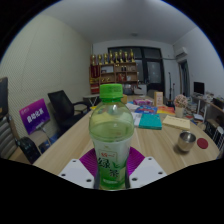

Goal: Pour water

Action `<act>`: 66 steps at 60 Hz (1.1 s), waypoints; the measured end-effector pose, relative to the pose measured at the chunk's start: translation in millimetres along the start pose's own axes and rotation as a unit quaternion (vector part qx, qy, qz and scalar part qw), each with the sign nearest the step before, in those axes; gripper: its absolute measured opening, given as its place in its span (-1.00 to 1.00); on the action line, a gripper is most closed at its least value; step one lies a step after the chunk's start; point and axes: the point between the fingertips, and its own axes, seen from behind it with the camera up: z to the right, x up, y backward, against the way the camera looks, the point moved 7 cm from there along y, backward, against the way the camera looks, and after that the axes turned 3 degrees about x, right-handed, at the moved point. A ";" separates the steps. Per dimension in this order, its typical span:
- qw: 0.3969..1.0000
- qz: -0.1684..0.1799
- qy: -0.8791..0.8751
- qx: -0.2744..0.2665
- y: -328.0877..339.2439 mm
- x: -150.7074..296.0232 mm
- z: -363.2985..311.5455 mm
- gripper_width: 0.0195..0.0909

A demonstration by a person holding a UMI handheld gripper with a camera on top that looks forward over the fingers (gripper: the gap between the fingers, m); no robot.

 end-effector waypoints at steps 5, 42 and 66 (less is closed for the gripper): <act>0.999 0.021 -0.048 0.015 4.9 32.7 7.7 -0.59; 0.471 0.076 -0.860 0.184 -20.5 92.3 150.1 -0.59; 0.556 0.051 -0.798 0.225 12.8 111.5 137.3 -0.60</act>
